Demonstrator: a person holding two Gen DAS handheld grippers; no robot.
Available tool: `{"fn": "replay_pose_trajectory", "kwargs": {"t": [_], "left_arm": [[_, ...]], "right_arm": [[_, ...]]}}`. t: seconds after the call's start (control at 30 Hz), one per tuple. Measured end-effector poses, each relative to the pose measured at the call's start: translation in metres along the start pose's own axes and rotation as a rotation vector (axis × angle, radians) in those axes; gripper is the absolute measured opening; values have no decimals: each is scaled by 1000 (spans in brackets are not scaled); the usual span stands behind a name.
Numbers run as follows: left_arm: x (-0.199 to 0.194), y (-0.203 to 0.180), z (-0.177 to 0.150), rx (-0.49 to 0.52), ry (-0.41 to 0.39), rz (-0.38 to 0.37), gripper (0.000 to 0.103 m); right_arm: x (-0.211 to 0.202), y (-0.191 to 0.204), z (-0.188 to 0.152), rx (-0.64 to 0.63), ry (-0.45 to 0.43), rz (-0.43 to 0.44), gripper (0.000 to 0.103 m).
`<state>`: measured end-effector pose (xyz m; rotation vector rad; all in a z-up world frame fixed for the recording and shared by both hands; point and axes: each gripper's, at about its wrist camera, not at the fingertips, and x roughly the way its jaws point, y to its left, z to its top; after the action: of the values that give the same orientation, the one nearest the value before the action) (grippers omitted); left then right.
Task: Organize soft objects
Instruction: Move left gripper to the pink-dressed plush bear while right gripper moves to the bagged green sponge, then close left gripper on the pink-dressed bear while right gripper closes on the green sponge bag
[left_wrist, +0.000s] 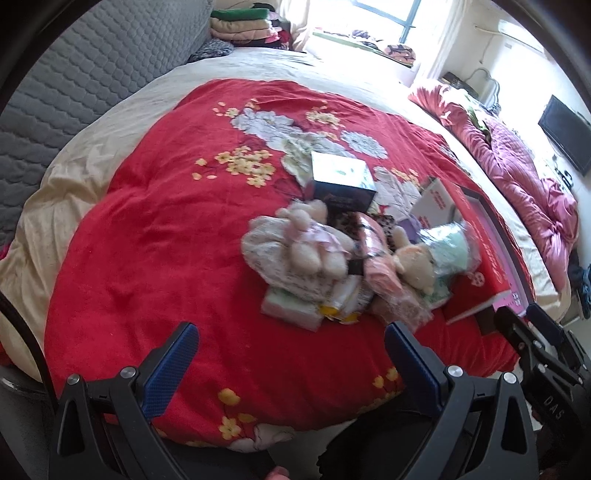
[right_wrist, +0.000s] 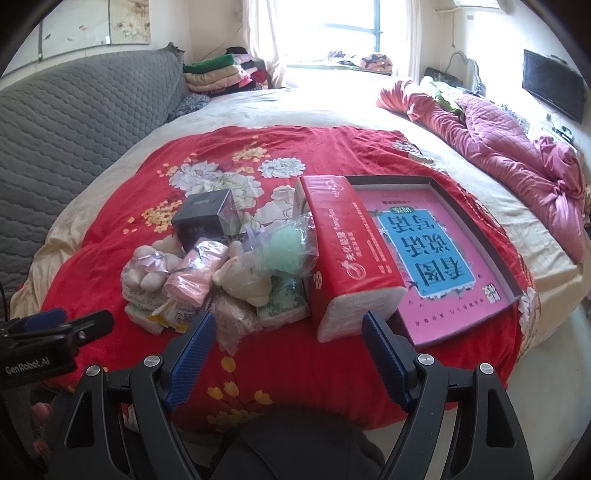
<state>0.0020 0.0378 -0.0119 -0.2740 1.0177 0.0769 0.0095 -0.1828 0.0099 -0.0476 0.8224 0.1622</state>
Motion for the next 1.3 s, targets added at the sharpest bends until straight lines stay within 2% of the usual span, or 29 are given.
{"fn": "replay_pose_trajectory", "kwargs": {"t": [0.27, 0.4, 0.43, 0.57, 0.6, 0.67, 0.87, 1.0, 1.2, 1.3], "left_arm": [[23, 15, 32, -43, 27, -24, 101], [29, 3, 50, -14, 4, -15, 94], [34, -2, 54, 1, 10, -5, 88], [60, -19, 68, 71, 75, 38, 73], [64, -20, 69, 71, 82, 34, 66], [72, -24, 71, 83, 109, 20, 66], [86, -28, 73, 128, 125, 75, 65], [90, -20, 74, 109, 135, 47, 59], [95, -10, 73, 84, 150, -30, 41], [94, -7, 73, 74, 143, -55, 36]], "right_arm": [[18, -2, 18, -40, -6, -50, 82], [27, -6, 25, -33, -10, -57, 82], [29, -6, 28, -37, -9, -66, 82], [34, -10, 34, -48, -17, -78, 82], [34, -11, 35, -49, -18, -80, 82], [38, -15, 38, -48, -5, -78, 82], [59, -8, 44, -117, 54, -83, 82], [75, 11, 48, -207, 58, -98, 82], [105, 34, 42, -326, 114, -184, 82], [108, 40, 41, -368, 71, -205, 75]]}}
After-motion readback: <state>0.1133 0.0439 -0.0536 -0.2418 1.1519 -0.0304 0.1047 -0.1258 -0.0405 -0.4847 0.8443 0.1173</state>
